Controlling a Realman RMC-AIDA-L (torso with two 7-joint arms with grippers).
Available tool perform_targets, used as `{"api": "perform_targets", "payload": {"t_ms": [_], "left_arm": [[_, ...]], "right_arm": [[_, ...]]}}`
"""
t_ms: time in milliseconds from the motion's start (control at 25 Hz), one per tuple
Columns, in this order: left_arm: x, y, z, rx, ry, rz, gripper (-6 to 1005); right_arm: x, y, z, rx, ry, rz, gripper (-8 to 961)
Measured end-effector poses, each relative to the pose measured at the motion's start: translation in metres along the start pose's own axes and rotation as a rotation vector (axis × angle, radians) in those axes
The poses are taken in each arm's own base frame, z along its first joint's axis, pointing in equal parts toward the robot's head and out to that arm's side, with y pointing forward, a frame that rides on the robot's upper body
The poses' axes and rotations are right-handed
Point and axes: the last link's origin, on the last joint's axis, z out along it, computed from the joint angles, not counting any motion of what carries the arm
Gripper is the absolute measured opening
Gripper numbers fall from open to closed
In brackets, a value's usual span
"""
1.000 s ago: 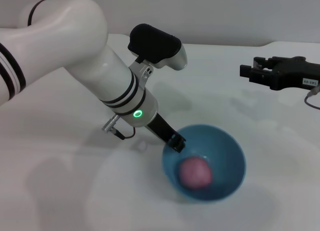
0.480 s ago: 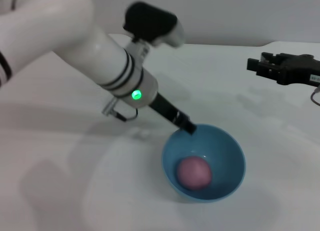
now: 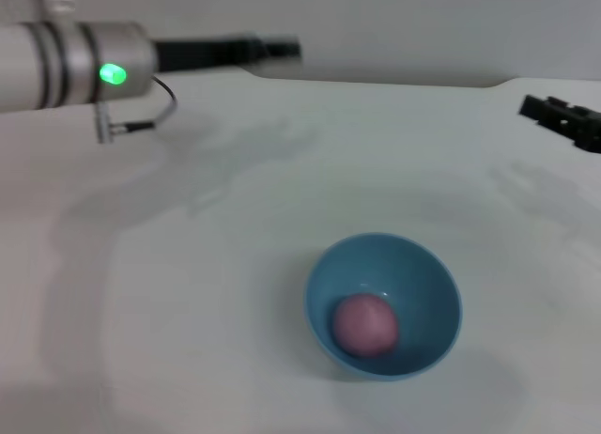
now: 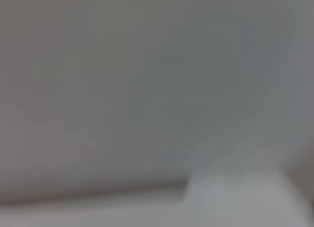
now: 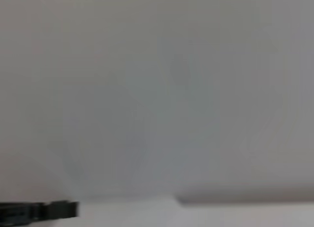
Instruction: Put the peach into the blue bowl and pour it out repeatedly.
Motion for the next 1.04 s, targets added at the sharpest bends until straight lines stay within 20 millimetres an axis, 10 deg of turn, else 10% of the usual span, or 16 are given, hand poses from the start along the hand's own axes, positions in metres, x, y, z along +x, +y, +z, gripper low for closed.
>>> {"api": "perform_targets", "payload": {"t_ms": [440, 800, 1040], "left_arm": [[-0.047, -0.079, -0.093, 0.132, 0.692, 0.049, 592], [-0.121, -0.083, -0.095, 0.545, 0.598, 0.832, 592], [-0.128, -0.083, -0.093, 0.561, 0.583, 0.837, 592]], "right_arm": [[0.026, -0.046, -0.043, 0.185, -0.430, 0.142, 517], [0.067, -0.037, -0.050, 0.464, -0.564, -0.336, 517], [0.074, -0.028, -0.053, 0.573, -0.618, -0.423, 517]]}}
